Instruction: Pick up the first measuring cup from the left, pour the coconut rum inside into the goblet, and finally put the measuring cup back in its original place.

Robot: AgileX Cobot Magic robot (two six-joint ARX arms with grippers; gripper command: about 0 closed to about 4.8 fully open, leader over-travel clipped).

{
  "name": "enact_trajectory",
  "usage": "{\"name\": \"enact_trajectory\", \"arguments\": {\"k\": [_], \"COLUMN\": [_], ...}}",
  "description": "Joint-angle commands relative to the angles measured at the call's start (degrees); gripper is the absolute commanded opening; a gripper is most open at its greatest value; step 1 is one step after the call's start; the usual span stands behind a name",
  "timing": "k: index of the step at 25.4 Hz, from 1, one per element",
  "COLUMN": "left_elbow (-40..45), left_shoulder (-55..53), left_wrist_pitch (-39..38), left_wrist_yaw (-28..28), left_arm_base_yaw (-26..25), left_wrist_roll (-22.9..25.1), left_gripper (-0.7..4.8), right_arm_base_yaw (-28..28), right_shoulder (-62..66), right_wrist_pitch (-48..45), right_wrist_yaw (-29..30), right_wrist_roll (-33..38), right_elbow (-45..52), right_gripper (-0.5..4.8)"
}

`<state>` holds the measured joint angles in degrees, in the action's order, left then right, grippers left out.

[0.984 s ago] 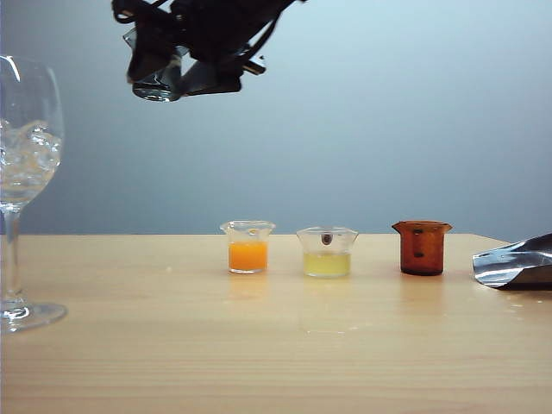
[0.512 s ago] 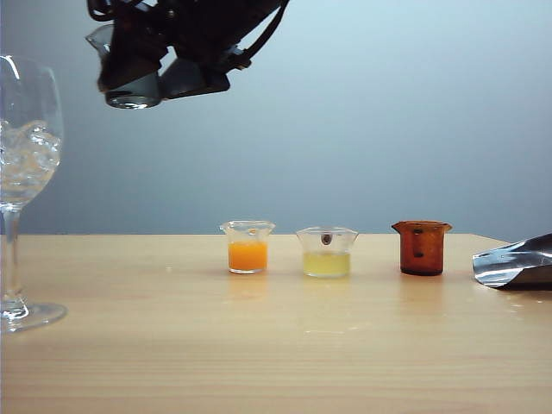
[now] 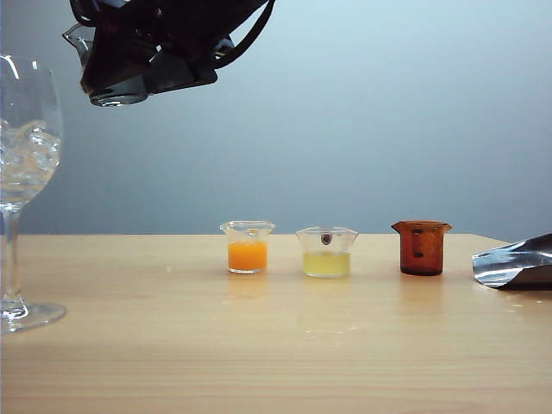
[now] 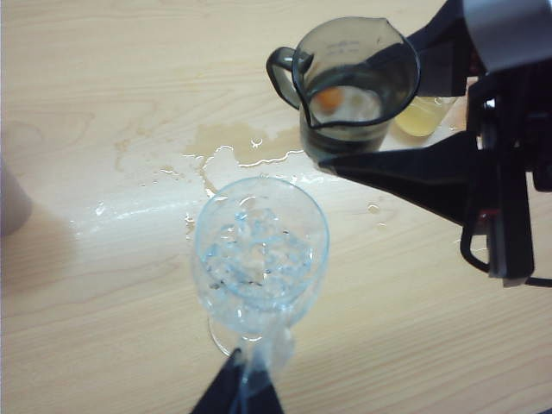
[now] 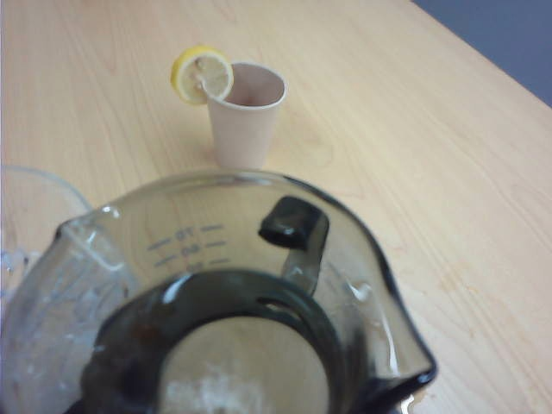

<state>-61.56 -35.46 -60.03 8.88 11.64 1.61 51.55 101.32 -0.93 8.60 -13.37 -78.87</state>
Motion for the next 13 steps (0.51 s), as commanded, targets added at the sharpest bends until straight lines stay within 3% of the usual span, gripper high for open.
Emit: {"name": "enact_trajectory", "arguments": {"k": [1,13], "left_elbow": [-0.2,-0.2], "left_shoulder": [0.04,0.07], "left_wrist_pitch": [0.55,0.57], "left_wrist_yaw": [0.13,0.13], "left_arm_base_yaw": [-0.04,-0.04], "left_wrist_roll": [0.02,0.02], "left_gripper": [-0.03,-0.03], "right_arm_base_yaw": [0.52,3.21], "right_shoulder": [-0.96,-1.42], "right_wrist_pitch": [-1.01,-2.1], "right_wrist_yaw": [-0.13,-6.56], "right_wrist_roll": [-0.42,-8.35], "right_elbow": [-0.61,-0.72], "right_gripper": [2.1,2.1]}}
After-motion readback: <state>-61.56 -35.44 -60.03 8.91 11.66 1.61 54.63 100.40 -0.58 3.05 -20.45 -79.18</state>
